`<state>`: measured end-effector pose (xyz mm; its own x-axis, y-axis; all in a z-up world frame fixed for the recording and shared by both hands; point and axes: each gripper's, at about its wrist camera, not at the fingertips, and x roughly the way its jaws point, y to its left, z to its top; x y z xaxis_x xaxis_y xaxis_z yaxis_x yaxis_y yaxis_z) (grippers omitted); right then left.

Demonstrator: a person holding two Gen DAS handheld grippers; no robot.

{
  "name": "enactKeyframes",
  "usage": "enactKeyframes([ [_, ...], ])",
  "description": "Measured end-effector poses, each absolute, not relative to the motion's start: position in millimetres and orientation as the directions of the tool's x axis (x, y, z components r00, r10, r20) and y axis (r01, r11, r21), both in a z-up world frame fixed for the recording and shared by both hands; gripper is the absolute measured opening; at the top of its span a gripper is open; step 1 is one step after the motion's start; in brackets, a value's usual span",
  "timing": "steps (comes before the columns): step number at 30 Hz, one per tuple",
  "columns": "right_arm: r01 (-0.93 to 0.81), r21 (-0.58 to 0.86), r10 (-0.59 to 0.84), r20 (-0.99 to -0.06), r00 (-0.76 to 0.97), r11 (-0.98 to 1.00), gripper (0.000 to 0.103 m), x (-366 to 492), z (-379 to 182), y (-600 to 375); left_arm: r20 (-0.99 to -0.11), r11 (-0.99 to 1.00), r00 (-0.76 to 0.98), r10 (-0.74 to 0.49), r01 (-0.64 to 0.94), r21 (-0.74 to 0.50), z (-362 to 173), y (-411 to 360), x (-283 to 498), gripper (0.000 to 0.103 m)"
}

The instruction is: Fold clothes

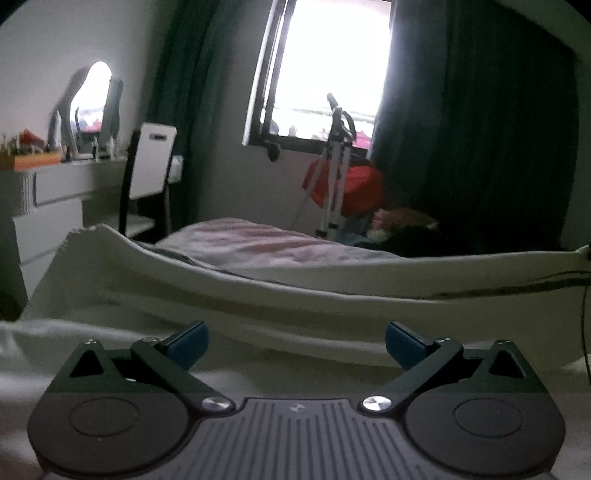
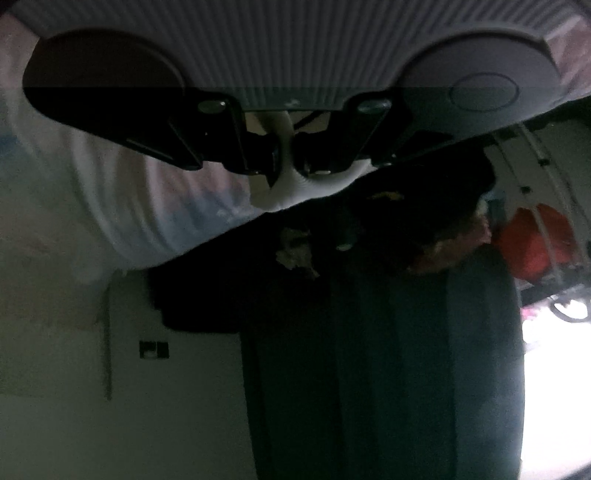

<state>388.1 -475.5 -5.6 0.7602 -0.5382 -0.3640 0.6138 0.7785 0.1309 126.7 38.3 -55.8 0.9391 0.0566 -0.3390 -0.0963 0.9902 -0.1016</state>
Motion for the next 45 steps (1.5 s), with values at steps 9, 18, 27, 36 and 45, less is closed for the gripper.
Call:
enactKeyframes([
  [9, 0.626, 0.037, -0.548, -0.445, 0.708, 0.779, 0.016, 491.1, -86.7, -481.5, -0.399, 0.991, 0.914, 0.064, -0.107, -0.085, -86.7, 30.1, 179.4, 0.103],
  [18, 0.587, 0.228, -0.475, -0.4, 0.784, 0.777, 0.072, 441.9, -87.2, -501.3, -0.416, 0.993, 0.908, 0.035, -0.079, -0.088, -91.1, 25.2, 177.8, 0.103],
  [27, 0.584, 0.484, -0.352, -0.489, 0.798, 0.652, 0.073, 333.6, -114.5, -540.5, -0.412, 0.993, 0.911, -0.016, -0.033, -0.111, -80.6, 22.6, 144.4, 0.103],
  [36, 0.54, 0.46, -0.225, -0.577, 0.785, 0.704, 0.064, 343.9, -152.4, -522.3, -0.454, 0.983, 0.89, -0.044, -0.042, -0.178, -86.3, 24.8, 138.3, 0.103],
  [45, 0.663, 0.411, -0.467, -0.484, 0.741, 0.626, 0.023, 344.5, -122.8, -554.6, -0.493, 0.979, 0.869, -0.043, -0.062, -0.195, -102.3, 24.9, 163.5, 0.103],
])
